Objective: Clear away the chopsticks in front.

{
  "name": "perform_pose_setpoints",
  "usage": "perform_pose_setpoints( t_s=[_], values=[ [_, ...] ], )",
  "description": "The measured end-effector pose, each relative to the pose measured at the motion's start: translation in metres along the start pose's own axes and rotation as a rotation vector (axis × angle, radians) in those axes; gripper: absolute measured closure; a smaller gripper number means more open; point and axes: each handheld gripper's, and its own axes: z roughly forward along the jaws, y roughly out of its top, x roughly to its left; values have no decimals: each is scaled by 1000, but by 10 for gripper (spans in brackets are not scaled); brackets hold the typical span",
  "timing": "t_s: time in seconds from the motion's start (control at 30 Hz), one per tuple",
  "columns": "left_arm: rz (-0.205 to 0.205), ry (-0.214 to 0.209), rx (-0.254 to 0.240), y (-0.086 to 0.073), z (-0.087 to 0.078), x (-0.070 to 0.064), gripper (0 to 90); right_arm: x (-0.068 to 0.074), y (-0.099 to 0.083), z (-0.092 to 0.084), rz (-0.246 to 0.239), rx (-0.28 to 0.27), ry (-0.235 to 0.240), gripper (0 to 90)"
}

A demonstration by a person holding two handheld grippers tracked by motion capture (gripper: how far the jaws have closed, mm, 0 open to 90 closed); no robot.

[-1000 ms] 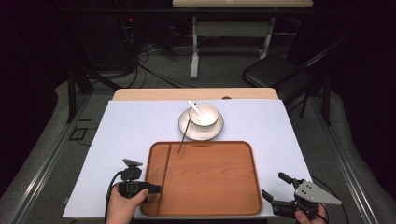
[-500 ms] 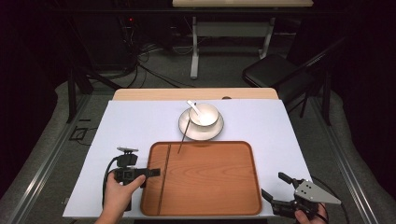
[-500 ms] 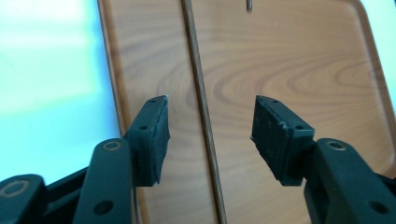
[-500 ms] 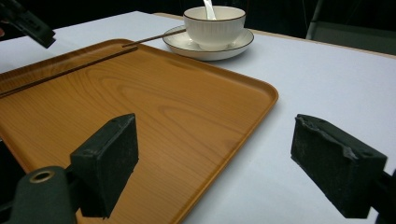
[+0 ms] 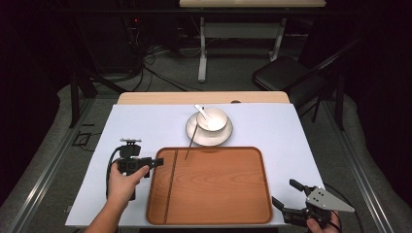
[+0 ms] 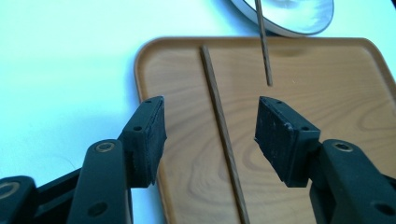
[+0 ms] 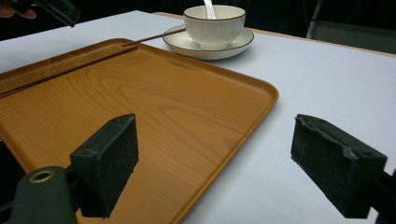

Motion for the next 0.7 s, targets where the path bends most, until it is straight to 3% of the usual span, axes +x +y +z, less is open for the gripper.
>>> perform_pose_setpoints(
  t_s=[0.27,0.7],
  values=[
    [19,50,-24,15,5,-2,391,0,0,0,0,-1,1,147],
    [13,6,22,36,27,-13,429,0,0,0,-1,0,1,147]
  ],
)
